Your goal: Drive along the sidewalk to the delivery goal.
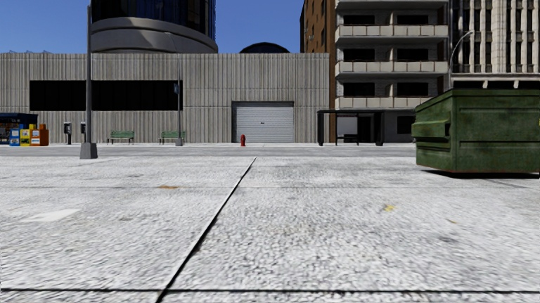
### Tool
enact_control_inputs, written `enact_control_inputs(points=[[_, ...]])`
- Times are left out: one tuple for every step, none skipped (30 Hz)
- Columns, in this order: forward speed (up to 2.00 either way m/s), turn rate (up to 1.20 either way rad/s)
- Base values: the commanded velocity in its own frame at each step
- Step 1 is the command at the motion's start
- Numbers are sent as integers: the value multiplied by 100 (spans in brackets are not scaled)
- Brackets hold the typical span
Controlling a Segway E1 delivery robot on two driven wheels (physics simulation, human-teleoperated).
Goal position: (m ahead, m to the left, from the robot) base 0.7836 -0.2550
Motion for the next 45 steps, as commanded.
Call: enact_control_inputs(points=[[200,-2],[200,-47],[200,-90],[200,-110],[200,-115],[200,-120],[200,-120],[200,-120],[200,-120],[200,-78],[200,-78],[200,-27],[200,-17],[200,-4],[187,0],[165,0],[165,0],[143,0],[117,0],[87,0],[46,0],[0,0],[0,0],[0,0],[0,0],[0,0],[0,0],[0,0],[0,0],[0,0],[0,0],[0,0],[0,0],[0,0],[0,0],[0,0],[0,0],[0,0],[0,0],[0,0],[0,0],[0,0],[0,0],[0,0],[0,0]])
